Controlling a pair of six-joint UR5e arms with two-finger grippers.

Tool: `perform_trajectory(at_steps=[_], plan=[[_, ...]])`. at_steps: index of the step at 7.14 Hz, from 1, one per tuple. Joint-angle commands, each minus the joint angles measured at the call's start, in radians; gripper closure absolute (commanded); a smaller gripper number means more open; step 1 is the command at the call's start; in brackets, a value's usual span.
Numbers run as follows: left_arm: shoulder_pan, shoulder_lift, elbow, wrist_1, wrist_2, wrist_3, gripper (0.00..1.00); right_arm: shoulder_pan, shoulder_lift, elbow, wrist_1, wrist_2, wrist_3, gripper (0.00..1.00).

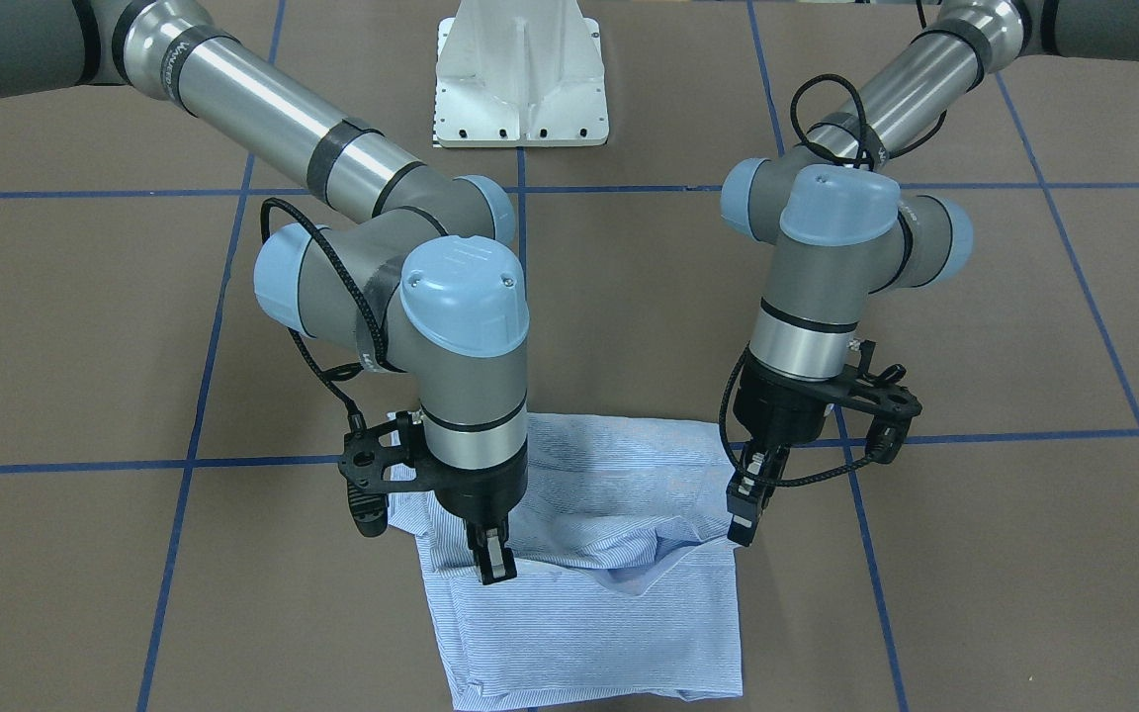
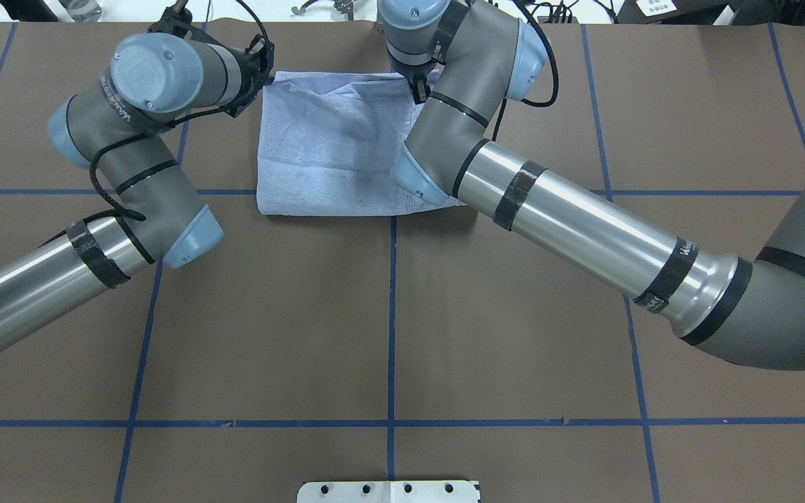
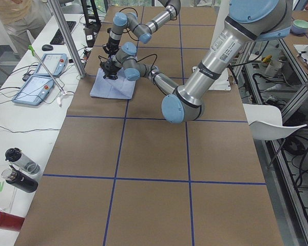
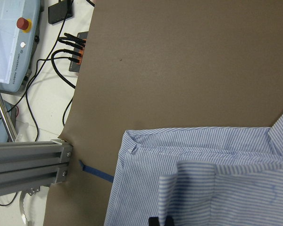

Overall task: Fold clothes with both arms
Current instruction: 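Lay the folded edge onto the far edge and open both grippers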

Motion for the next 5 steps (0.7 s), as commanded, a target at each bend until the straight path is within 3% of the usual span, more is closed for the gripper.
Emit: perform_trajectory(at_steps=[1,3,4,5], plan=[[-0.005,-0.054,0.13,-0.07,-0.003,0.018,1.0,0.003,0.003,-0.074,0.067,-0.005,0.0,1.0],[-0.003,-0.088,0.242,-0.147,-0.002,0.019,1.0,0.003,0.011,-0.124,0.106,-0.025,0.0,1.0],[-0.002,-0.105,0.286,-0.164,-0.002,0.019,0.98,0.003,0.02,-0.165,0.148,-0.039,0.0,0.79],[-0.002,-0.111,0.313,-0.181,-0.002,0.022,0.85,0.003,0.03,-0.188,0.162,-0.045,0.0,0.66]])
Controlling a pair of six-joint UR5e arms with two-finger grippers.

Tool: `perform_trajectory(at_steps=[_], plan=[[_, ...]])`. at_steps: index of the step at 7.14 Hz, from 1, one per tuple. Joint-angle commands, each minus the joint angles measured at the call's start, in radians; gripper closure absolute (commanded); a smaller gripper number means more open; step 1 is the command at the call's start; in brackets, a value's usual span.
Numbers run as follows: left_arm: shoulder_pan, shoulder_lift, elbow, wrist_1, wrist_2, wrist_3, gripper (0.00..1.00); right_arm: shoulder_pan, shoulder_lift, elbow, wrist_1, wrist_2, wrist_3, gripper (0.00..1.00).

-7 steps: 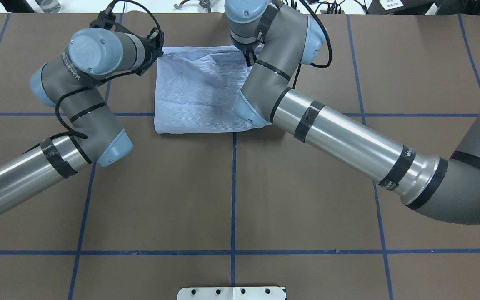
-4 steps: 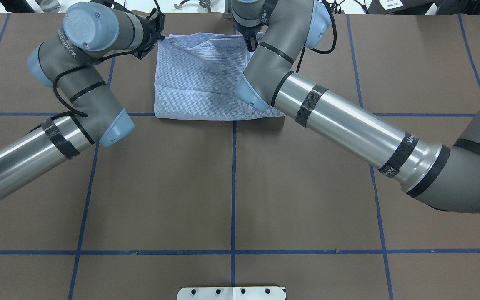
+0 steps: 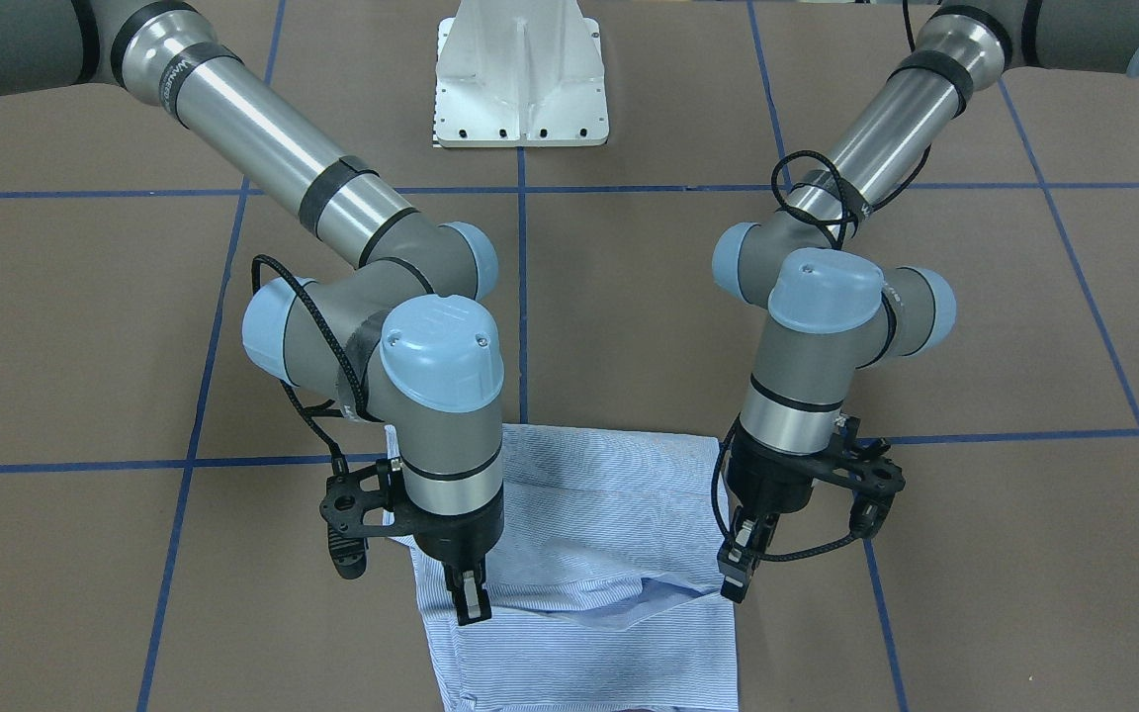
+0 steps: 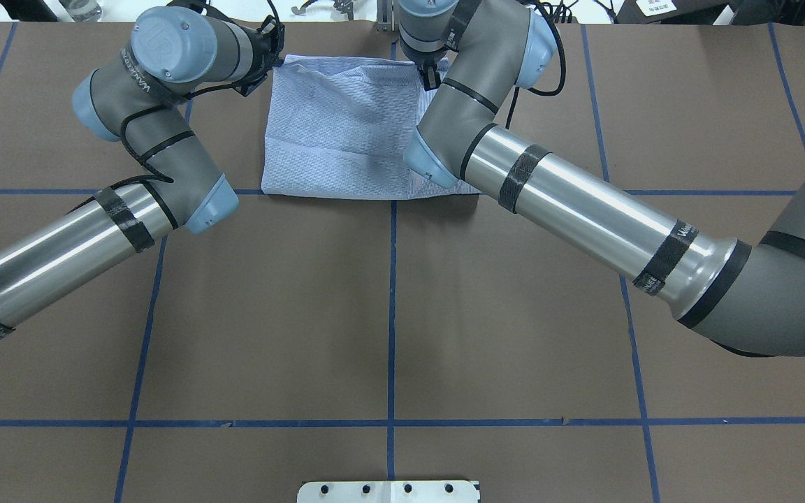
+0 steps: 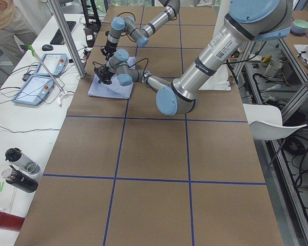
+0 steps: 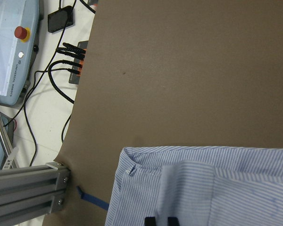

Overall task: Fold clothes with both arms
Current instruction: 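Lay the folded edge onto the far edge and open both grippers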

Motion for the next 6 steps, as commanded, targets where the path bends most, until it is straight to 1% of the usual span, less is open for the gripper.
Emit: perform_trajectory(at_steps=[1,2,3,4,5,6], plan=[[-0.001,-0.009,0.05,-0.03,0.002,0.006,0.58,0.001,0.024,-0.038,0.026,-0.017,0.002,0.45],[-0.003,-0.009,0.053,-0.031,0.002,0.006,0.32,0.006,0.03,-0.038,0.026,-0.023,0.002,0.23],[-0.022,-0.009,0.047,-0.032,-0.001,0.006,0.31,0.009,0.033,-0.037,0.026,-0.022,0.002,0.22],[-0.026,0.002,0.009,-0.031,-0.009,0.01,0.31,0.015,0.035,-0.027,0.025,0.004,-0.005,0.13],[-0.027,0.052,-0.093,-0.017,-0.058,0.019,0.31,0.017,-0.026,0.076,0.007,0.041,-0.033,0.02],[-0.03,0.153,-0.257,0.014,-0.154,0.118,0.31,0.017,-0.149,0.267,-0.071,0.091,-0.099,0.01]])
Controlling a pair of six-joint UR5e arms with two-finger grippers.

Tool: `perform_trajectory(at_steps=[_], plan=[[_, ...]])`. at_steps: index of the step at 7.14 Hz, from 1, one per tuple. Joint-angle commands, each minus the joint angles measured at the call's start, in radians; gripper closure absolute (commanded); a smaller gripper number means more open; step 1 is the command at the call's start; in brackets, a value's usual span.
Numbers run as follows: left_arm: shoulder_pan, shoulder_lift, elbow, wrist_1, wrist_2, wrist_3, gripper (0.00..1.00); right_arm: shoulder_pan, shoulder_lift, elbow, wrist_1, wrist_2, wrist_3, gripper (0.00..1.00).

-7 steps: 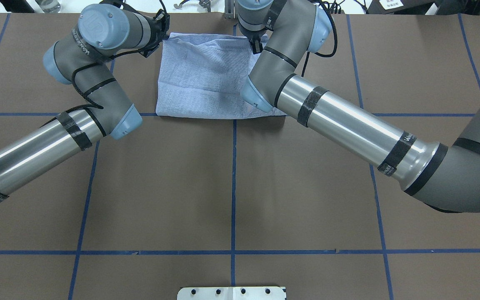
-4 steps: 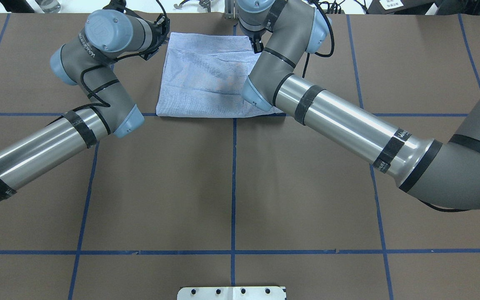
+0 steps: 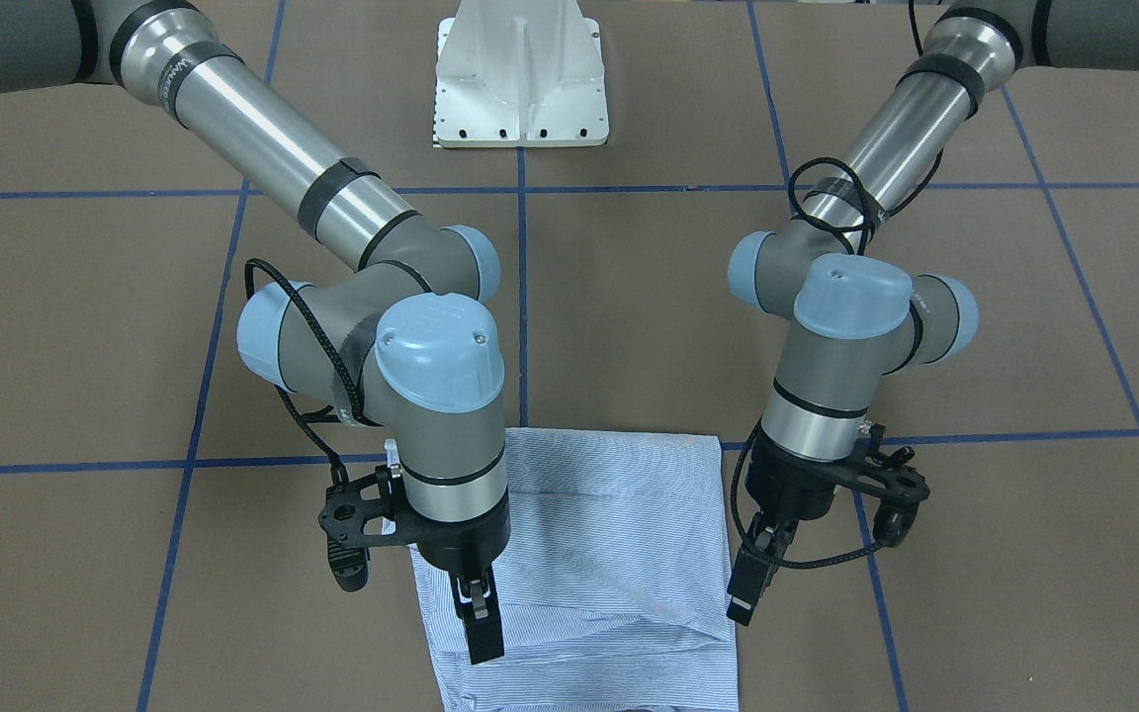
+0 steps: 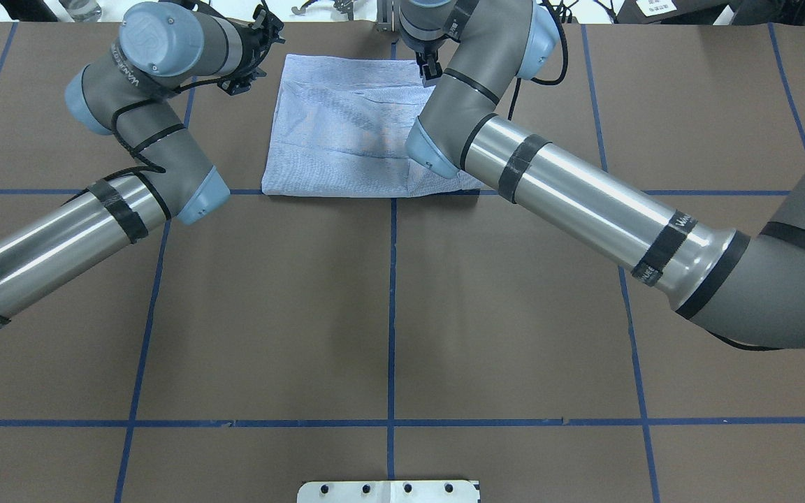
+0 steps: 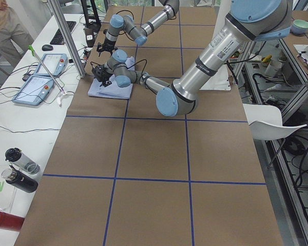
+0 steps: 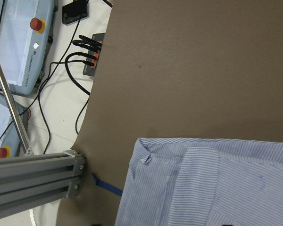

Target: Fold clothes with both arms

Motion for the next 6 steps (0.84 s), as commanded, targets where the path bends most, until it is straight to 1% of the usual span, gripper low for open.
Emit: perform_trajectory(at_steps=[1,2,3,4,5,6], plan=[[-0.007,0.165,-0.307,0.106,-0.126,0.193,0.31,0.004,-0.231,0.349,-0.132,0.095,-0.217,0.01],[-0.019,0.226,-0.442,0.205,-0.182,0.347,0.31,0.039,-0.345,0.509,-0.195,0.158,-0.338,0.01],[-0.028,0.322,-0.58,0.277,-0.225,0.542,0.31,0.091,-0.49,0.659,-0.213,0.265,-0.478,0.01],[-0.057,0.413,-0.673,0.322,-0.282,0.727,0.31,0.148,-0.627,0.771,-0.214,0.345,-0.667,0.01],[-0.089,0.525,-0.728,0.326,-0.36,0.934,0.31,0.197,-0.754,0.85,-0.215,0.394,-0.867,0.01],[-0.164,0.612,-0.742,0.327,-0.443,1.181,0.31,0.246,-0.882,0.907,-0.215,0.448,-1.1,0.01]])
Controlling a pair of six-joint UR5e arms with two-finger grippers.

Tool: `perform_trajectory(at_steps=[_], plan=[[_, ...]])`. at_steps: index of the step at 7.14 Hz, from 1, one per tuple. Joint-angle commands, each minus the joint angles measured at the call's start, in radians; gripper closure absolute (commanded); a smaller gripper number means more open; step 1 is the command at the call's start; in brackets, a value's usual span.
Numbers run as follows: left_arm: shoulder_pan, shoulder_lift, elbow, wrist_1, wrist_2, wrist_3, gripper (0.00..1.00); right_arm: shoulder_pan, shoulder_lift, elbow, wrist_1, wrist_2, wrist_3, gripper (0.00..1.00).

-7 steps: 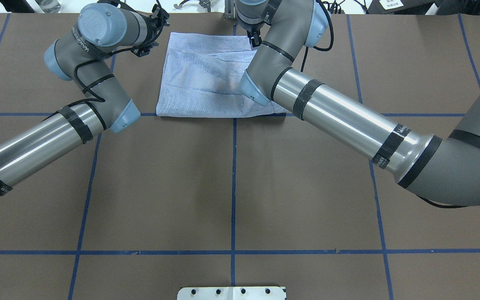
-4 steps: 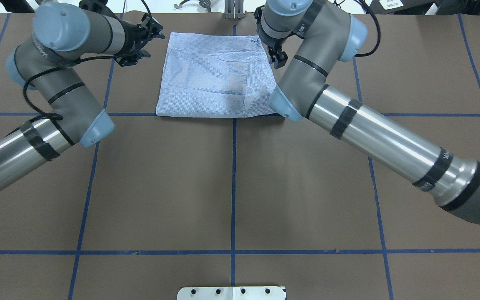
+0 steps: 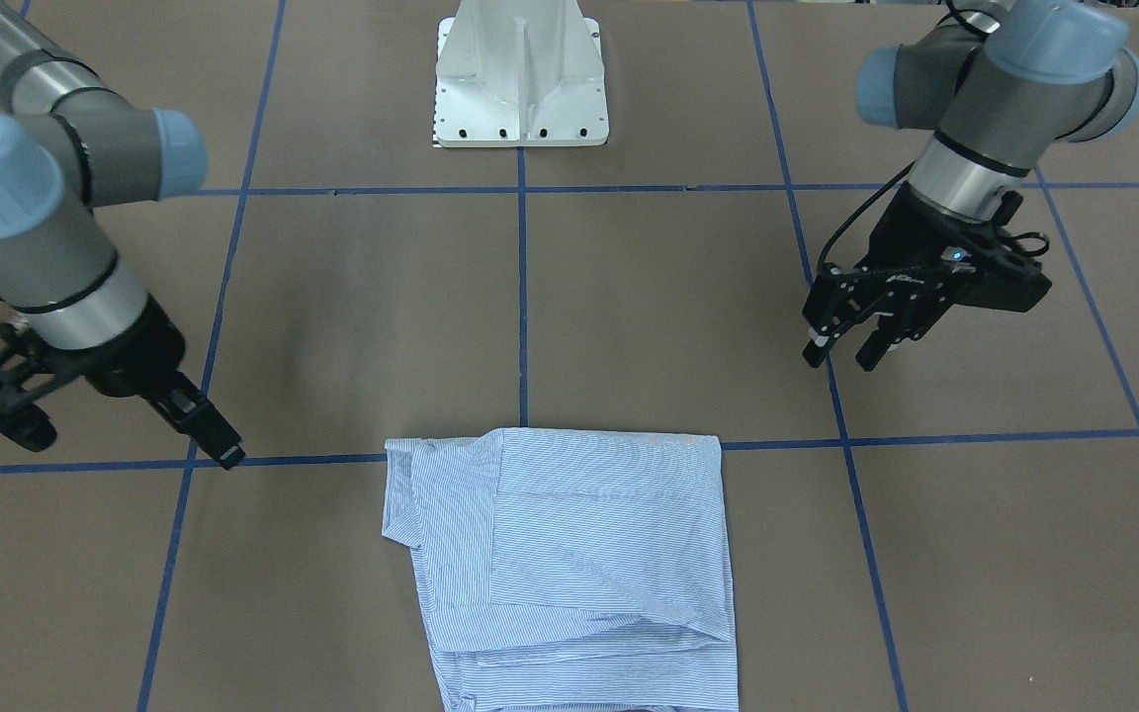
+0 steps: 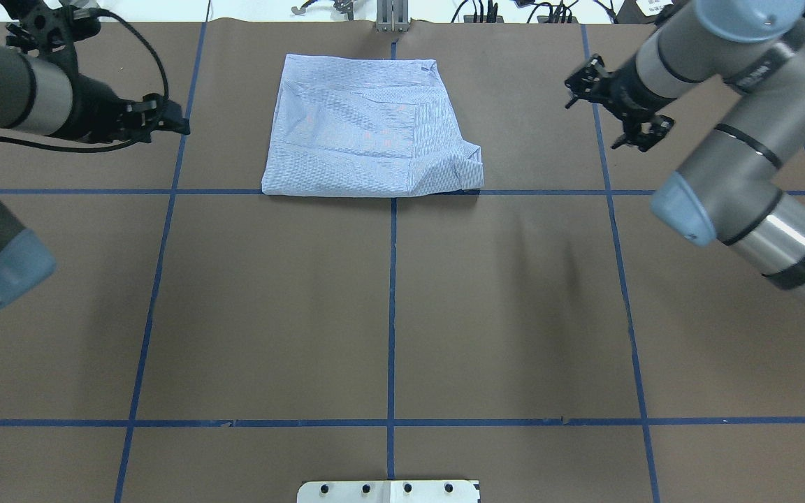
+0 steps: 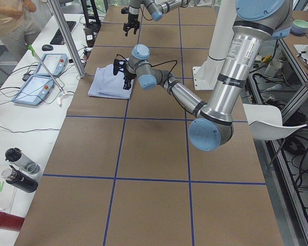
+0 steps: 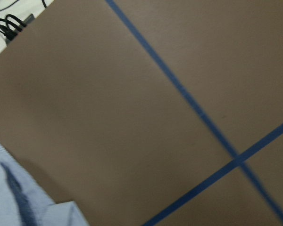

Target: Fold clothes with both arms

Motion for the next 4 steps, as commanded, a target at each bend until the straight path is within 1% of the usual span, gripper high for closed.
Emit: perform_trajectory(at_steps=[1,2,3,4], plan=[[-0.142,0.186,-0.039,0.011,-0.135,0.501,0.31,0.143,-0.259,0.107,-0.002,0.129,-0.521,0.01],[-0.194,0.238,-0.033,0.016,-0.137,0.678,0.31,0.232,-0.36,0.108,-0.005,0.169,-0.792,0.01],[-0.24,0.281,-0.031,0.02,-0.16,0.774,0.3,0.295,-0.457,0.107,-0.01,0.172,-1.035,0.01],[-0.291,0.327,-0.031,0.032,-0.168,0.868,0.3,0.337,-0.529,0.095,-0.011,0.172,-1.21,0.01]])
